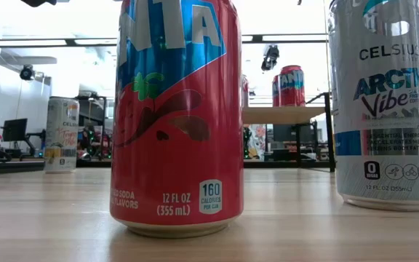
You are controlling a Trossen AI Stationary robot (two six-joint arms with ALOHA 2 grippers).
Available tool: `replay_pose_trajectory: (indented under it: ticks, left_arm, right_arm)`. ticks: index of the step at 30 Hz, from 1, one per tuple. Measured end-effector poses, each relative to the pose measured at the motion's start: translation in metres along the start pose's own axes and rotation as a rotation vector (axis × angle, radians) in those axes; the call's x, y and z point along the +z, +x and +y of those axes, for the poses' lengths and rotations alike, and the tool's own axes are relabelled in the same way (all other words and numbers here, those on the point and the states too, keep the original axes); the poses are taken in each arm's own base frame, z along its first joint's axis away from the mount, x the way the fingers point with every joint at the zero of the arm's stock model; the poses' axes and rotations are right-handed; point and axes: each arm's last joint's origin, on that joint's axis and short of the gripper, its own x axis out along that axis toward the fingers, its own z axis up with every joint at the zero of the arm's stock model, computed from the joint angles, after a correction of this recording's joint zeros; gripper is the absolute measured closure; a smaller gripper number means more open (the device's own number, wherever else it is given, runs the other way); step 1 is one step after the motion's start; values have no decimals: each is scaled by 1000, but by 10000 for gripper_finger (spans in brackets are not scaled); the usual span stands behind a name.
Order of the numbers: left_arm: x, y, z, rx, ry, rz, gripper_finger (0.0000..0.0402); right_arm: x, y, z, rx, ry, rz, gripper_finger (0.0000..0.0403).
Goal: Place canned beverage on shelf
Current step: Put the white blue soda can on the shelf aligned with the other white blue soda can
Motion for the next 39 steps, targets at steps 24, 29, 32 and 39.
replay_pose_trajectory:
  ticks: [24,29,32,39]
  left_arm:
    - [0,0,1,15,0,-2,402]
    - [0,0,1,15,1,-2,402]
    - [0,0,1,15,1,-2,402]
    - [0,0,1,15,1,-2,402]
  right_arm:
    - [-22,38,-8,-48,20,39,50]
    - [-27,44,-8,-27,51,66,51]
    - [-31,48,-8,-25,52,64,54]
    - [-40,58,-11,-35,51,70,58]
